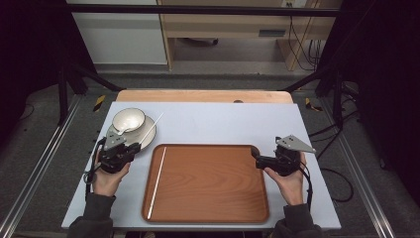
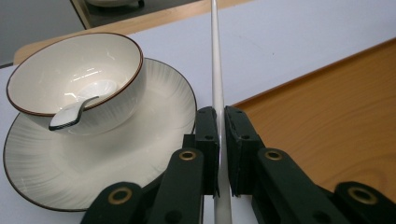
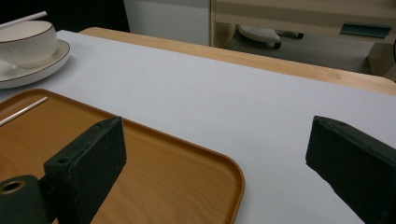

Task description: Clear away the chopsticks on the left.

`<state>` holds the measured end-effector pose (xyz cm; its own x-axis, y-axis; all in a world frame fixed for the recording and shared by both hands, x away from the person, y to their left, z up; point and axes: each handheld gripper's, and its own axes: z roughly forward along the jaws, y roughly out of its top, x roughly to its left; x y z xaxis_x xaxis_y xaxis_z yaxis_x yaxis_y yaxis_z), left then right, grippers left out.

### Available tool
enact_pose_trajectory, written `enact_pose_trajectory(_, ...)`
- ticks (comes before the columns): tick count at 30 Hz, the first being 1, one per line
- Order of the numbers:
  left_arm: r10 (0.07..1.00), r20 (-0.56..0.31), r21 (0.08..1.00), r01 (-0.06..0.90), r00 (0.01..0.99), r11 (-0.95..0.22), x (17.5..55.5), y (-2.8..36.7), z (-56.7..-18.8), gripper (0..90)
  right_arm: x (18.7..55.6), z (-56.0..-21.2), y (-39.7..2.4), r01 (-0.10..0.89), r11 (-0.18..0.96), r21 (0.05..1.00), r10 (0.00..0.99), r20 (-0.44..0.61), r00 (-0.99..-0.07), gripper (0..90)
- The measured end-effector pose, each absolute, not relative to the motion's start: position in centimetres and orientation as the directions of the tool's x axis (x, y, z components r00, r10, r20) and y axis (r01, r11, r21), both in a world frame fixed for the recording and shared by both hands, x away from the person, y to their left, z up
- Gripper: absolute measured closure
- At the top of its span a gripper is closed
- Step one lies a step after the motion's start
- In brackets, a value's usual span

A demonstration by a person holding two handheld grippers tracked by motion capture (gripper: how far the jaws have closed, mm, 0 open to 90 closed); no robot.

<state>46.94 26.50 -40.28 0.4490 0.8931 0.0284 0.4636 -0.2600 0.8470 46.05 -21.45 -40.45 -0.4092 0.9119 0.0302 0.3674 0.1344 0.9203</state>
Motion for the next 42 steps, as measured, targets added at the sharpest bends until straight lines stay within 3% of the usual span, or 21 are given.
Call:
enact_pose_trajectory(15, 0.928, -0.024, 0.875, 0.457, 0.371, -0.16, 42.9, 22.5, -41.4, 84.0, 45.9, -40.3, -21.9, 0.36, 0.124, 0.925, 0.913, 0.036, -0.406, 5.3)
enact_pose_trajectory(24, 0.95, -0.132, 0.868, 0.497, 0.284, -0.028, 39.8, 21.1, -43.5, 84.0, 46.0, -40.5, -21.8, 0.369, 0.127, 0.921, 0.914, 0.036, -0.403, 5.3)
enact_pose_trajectory(42, 0.962, -0.108, 0.845, 0.533, 0.249, -0.044, 37.4, 17.5, -46.5, 84.0, 45.8, -40.3, -21.2, 0.359, 0.14, 0.923, 0.91, 0.022, -0.414, 5.3)
